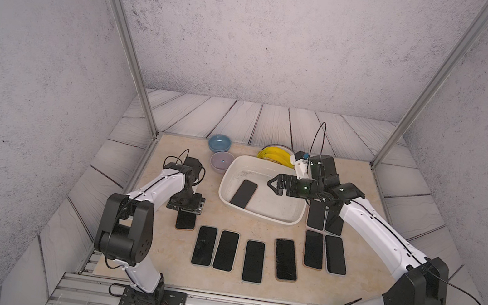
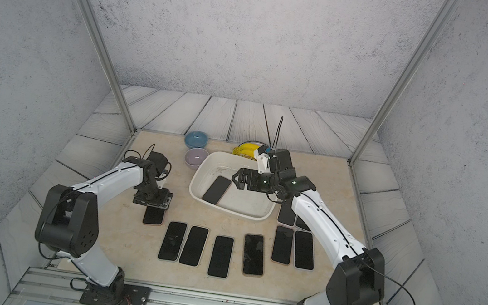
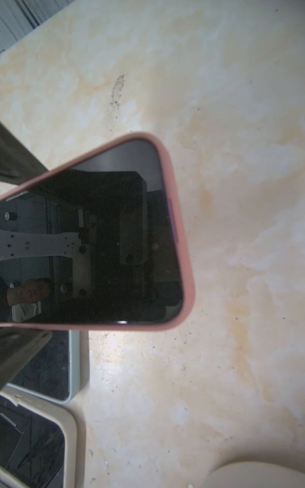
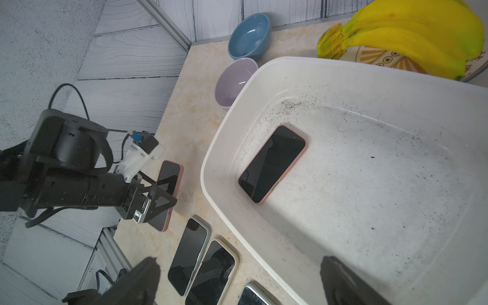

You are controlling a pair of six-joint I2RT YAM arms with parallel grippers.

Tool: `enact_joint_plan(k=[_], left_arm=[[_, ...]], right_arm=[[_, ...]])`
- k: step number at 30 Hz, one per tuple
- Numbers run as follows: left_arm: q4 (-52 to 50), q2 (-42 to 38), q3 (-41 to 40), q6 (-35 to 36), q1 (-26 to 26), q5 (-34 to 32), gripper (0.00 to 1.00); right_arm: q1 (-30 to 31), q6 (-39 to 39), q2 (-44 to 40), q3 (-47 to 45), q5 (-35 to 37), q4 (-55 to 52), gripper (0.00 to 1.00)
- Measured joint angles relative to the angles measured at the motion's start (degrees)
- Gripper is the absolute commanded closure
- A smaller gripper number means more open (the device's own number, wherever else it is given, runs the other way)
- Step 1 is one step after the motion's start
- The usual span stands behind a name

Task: Take the phone out of the storage box
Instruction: Place the phone at the center of the board.

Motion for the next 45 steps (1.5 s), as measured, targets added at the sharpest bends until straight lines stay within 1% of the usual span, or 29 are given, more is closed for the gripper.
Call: enact_joint_plan(k=[3,11,14,19,23,30,31,32,39,42,45], left_arm=[[-0.3,3.6,2.3,-0.2,0.0,0.0,0.4],[0.3,16.2,17.1,-0.8,0.0,0.7,0.4],[0.5,19.8,21.1,-1.0,0.0,1.7,0.4],[0.4,24.9,25.3,-1.6,-0.5,4.0,0.4],[0.5,27.6,26.7,-2.0,-2.3,5.5,0.38],[0.8,28.0,26.7,-3.6,-4.7,7.1,0.23],[0.8,28.0,26.6,-3.7,-4.7,7.1,0.11],[0.9,28.0,26.6,-3.9,-4.7,7.1,0.01],[1.0,25.7,24.2,-4.5,-4.7,7.6,0.01],[0.5,23.1,22.9,-4.8,-4.7,7.6,0.02],[-0.3,19.3,22.1,-5.5,-4.7,7.7,0.01]], right_arm=[[0.0,0.0,-1.0,-0.7,0.1,-0.1,0.0],[0.0,0.0,-5.7,-3.3,1.9,-2.2,0.0],[0.0,-0.3,-8.2,-4.4,3.0,-3.9,0.0],[0.0,-1.3,-11.6,-5.6,5.2,-6.5,0.0],[0.0,-1.7,-12.9,-6.2,6.4,-7.8,0.0],[0.0,-2.5,-13.0,-6.3,7.3,-8.9,0.0],[0.0,-2.6,-13.0,-6.3,7.3,-8.9,0.0],[0.0,-2.6,-13.0,-6.3,7.2,-8.9,0.0],[0.0,-2.6,-10.7,-6.0,7.2,-9.1,0.0],[0.0,-2.6,-8.0,-4.5,7.3,-10.1,0.0],[0.0,-2.7,-4.5,-1.2,7.5,-12.0,0.0]])
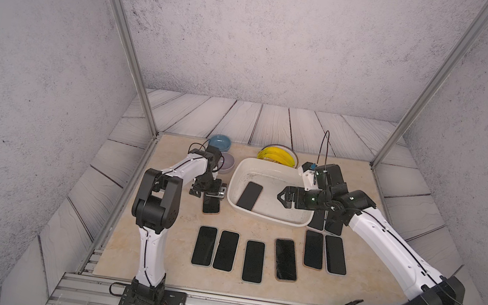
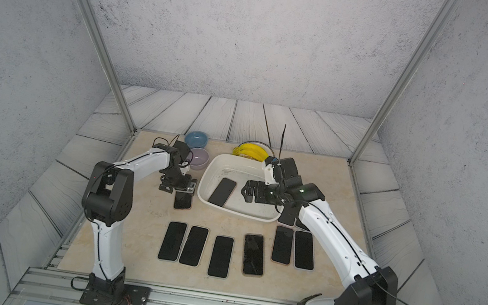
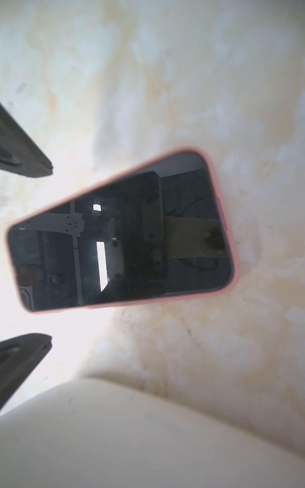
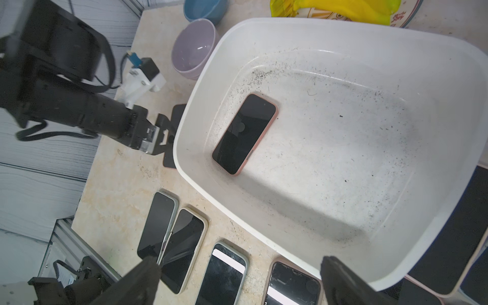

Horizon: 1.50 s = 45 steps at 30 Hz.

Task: Take the phone out of the storage box
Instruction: Place the phone at the center of the board, then pick up the phone from the storage box.

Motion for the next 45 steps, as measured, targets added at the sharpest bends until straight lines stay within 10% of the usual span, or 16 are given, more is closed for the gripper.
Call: enact_joint_plan(k=[20,45], left_arm=[[-0.2,-40.4,-25.4,-12.9,0.4,10.3,0.02],[-4.0,-44.2,-29.1,-13.0,0.4,13.4,0.01]], right_arm=[[1.0,6.8,47.5,49.1,8.3,-20.6,0.0],[7.8,25.9,68.7,68.8,14.5,-21.7,0.0]])
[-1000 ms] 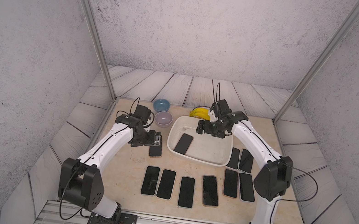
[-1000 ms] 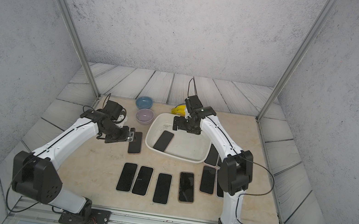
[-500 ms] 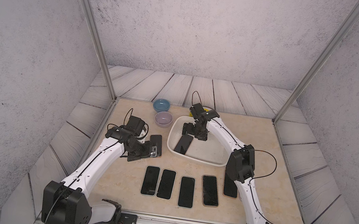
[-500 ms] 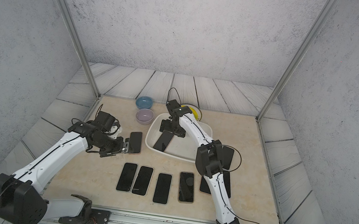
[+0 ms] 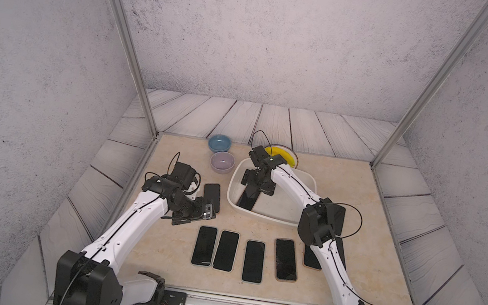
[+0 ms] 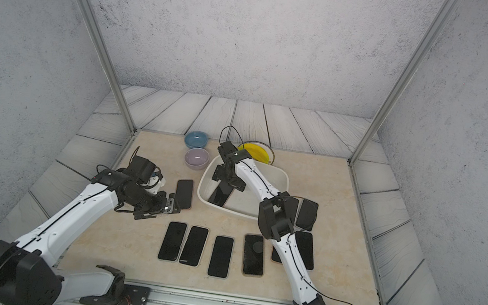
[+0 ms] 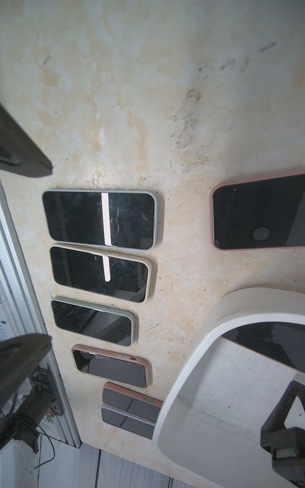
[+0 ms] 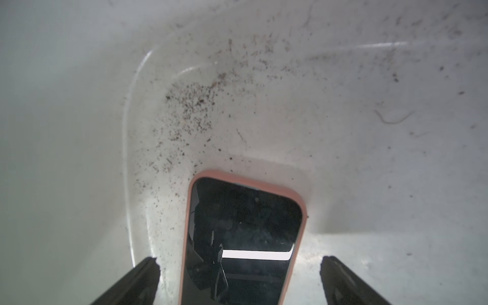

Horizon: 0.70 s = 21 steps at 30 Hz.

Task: Take the phone out of the storage box
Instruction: Pick up the phone from the storage box.

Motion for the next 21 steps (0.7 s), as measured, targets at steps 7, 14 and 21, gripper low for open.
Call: enact_joint_plan(k=[7,14,21], left_arm=[[-0.2,-0.1,-0.2,0.0,0.0,0.1,0.01],[-0.1,-0.4,-0.6,0.0,0.0,1.0,0.01],[1.3,-0.4,-1.0,-0.5,0.0,2.2,0.01]], right_arm=[[0.2,1.1,3.2,3.7,0.0,0.2,0.0],[0.5,-3.1,5.5,7.3,2.0,-3.6,0.0],[1.1,-10.8,4.6,4.5,6.6,-6.7,0.0]])
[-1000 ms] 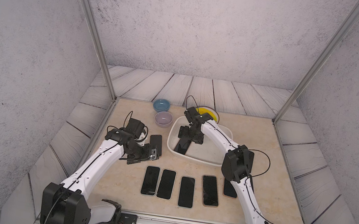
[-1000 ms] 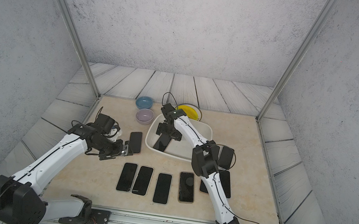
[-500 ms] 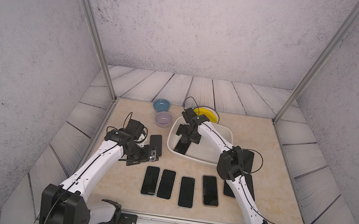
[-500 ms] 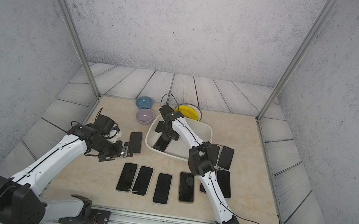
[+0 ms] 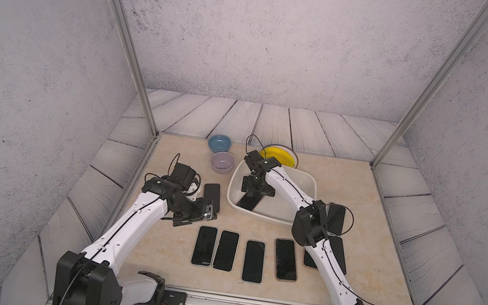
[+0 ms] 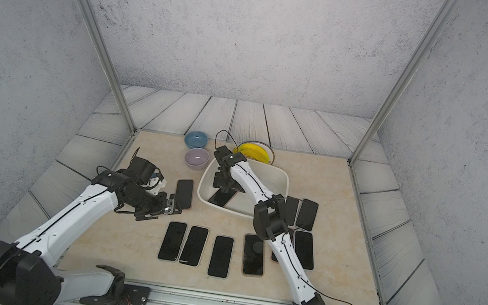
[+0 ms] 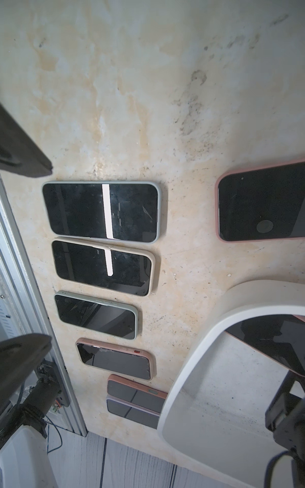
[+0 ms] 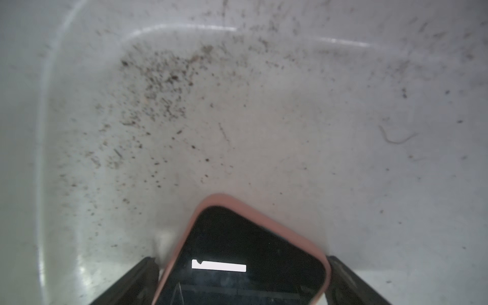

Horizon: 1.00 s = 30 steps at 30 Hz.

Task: Take the phone out of the storage box
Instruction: Pick up the phone from the storage box.

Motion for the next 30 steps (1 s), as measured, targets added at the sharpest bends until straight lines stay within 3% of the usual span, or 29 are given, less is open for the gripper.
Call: enact_joint_plan(k=[8,16,26,30], left_arm=[[1.6,0.1,0.0,-0.7,0.0,0.8,0.01],[2.8,0.2,-0.5,-1.0,0.0,1.3,0.02],[2.9,0.2,-1.2,-1.1,0.0,1.3,0.01],[2.9,1.2,-1.8,-1.1,0.0,1.8,0.01]], right_arm=[[-0.3,-3.5,-6.2,-11.0,2.1,2.3,0.0],[-1.1,-0.9,-12.1,-21.7,-5.0,2.5,0.0],[-1.3,3.5,-12.2,-21.6,-7.2,1.8,0.0],[-1.7,2.6,-10.7,-19.1,-6.7,0.5,0.12]])
